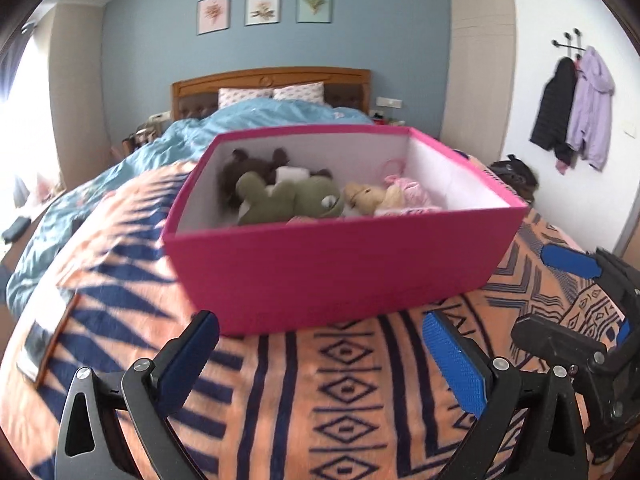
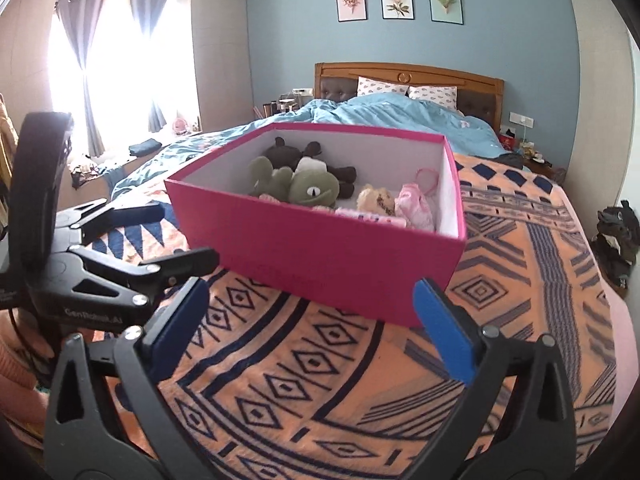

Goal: Organize objects

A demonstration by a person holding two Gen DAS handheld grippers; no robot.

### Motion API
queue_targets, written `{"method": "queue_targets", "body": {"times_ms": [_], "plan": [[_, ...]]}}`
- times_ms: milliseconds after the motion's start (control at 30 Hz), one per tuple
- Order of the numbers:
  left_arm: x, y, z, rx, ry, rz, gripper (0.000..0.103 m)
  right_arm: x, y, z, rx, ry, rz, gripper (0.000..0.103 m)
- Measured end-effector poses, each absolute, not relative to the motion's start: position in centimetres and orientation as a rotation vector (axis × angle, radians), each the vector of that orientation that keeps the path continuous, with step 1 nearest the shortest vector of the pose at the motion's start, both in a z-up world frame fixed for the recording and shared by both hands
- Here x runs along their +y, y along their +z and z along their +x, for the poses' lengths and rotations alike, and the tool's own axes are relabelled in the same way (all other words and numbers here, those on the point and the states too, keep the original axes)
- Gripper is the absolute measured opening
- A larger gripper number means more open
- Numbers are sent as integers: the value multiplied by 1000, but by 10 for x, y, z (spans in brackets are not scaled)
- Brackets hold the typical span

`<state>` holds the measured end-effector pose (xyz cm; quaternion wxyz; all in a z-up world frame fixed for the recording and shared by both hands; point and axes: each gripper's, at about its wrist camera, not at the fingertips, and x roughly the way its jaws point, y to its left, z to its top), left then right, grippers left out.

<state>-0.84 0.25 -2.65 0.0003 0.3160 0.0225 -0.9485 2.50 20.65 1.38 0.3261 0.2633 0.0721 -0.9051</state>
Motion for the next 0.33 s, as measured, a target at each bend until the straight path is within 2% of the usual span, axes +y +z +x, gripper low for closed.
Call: {"method": "queue_targets", "body": {"times_ms": [333], "plan": [[7,-34,4,35,-2969,1012,103,207,0,25,133,-2355,763,102]]}}
